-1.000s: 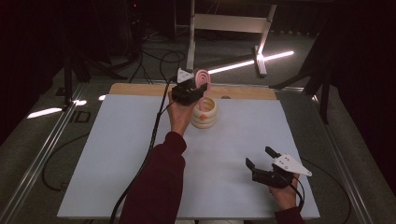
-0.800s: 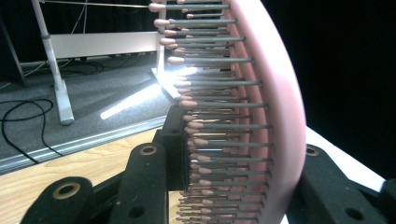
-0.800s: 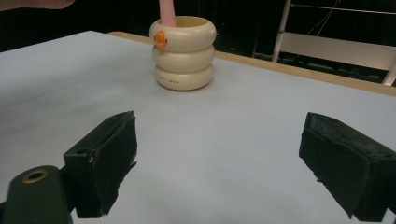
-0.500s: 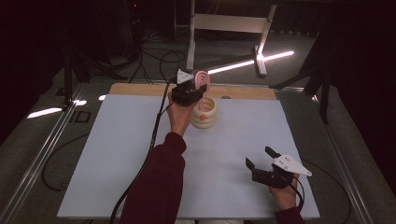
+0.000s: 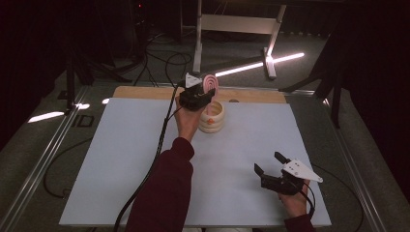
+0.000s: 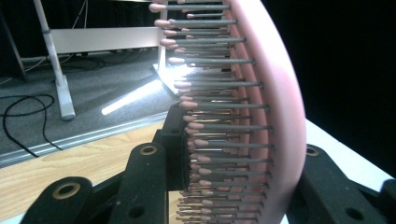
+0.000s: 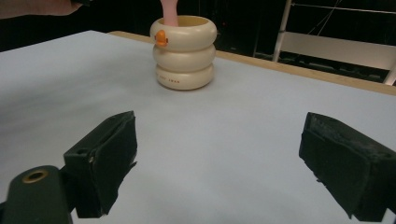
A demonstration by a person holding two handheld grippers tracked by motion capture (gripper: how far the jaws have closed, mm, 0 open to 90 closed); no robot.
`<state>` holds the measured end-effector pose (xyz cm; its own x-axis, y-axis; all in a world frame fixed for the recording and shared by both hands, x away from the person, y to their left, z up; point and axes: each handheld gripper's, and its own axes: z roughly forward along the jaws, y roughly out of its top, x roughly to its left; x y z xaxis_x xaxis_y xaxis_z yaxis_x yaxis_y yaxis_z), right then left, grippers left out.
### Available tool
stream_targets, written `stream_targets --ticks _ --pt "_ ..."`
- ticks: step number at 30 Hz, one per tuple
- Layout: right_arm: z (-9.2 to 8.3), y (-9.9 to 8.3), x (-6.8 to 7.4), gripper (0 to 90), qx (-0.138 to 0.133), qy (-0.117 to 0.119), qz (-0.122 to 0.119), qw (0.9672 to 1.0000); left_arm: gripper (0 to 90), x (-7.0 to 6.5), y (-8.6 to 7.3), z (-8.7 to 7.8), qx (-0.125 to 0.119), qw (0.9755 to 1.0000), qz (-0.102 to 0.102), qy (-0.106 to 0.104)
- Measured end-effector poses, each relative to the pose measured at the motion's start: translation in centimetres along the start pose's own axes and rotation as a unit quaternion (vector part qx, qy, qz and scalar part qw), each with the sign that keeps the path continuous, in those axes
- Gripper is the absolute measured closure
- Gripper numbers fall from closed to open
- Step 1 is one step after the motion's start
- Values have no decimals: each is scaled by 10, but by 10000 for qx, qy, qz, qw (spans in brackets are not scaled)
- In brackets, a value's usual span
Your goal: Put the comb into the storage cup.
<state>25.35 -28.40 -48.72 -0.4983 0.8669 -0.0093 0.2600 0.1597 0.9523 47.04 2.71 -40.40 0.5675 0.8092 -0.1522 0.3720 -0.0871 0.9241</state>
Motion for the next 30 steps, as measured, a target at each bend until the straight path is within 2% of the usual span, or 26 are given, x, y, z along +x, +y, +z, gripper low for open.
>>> stream_targets --ticks 19,30 --pt "0 0 -1 120 -12 0 9 10000 638 -7 -6 9 -78 10000 -10 28" --pt "0 0 -1 120 -11 10 5 10000 638 -11 -11 15 -10 10000 -42 -2"
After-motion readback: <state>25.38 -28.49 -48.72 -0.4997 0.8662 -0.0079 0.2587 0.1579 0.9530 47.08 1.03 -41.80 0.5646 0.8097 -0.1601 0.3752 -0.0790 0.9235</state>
